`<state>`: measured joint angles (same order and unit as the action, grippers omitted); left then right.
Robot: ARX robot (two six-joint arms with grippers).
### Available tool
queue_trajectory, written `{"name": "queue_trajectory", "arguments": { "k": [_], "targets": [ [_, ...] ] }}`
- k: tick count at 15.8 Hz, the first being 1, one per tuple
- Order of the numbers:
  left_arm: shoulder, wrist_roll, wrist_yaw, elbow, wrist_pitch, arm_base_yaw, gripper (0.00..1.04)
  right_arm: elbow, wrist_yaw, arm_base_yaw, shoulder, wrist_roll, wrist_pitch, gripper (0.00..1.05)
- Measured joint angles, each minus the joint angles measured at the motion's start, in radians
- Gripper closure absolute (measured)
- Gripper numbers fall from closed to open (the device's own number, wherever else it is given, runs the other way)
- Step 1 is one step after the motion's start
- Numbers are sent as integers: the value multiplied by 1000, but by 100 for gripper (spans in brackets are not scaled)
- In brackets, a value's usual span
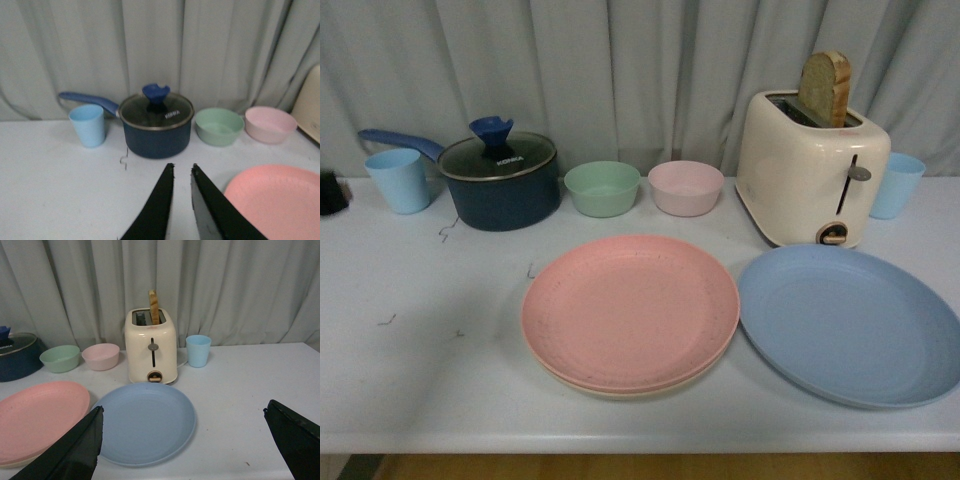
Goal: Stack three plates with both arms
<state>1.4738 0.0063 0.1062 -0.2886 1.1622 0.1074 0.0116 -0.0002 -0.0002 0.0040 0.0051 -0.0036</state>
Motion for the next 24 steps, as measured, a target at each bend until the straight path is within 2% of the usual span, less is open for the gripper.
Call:
{"name": "queue_trajectory", "arguments": {
  "k": [1,2,4,6,7,19,24],
  "targets": [
    [-34,0,-12,37,-17,-6,102,0,0,0,0,0,0,6],
    [-97,-3,-19,68,-27,-21,103,0,0,0,0,0,0,6],
    [-208,-3,-32,122,-69,-39,103,0,0,0,0,0,0,6],
    [-312,-3,-100,179,-138,-103,103,0,0,0,0,0,0,6],
    [-365,-4,-96,195,-166,-113,103,0,0,0,0,0,0,6],
    [-996,-4,-106,277,-689,-108,103,0,0,0,0,0,0,6],
    [-1156,-4,-106,277,-844,-108,103,0,0,0,0,0,0,6]
  ]
}}
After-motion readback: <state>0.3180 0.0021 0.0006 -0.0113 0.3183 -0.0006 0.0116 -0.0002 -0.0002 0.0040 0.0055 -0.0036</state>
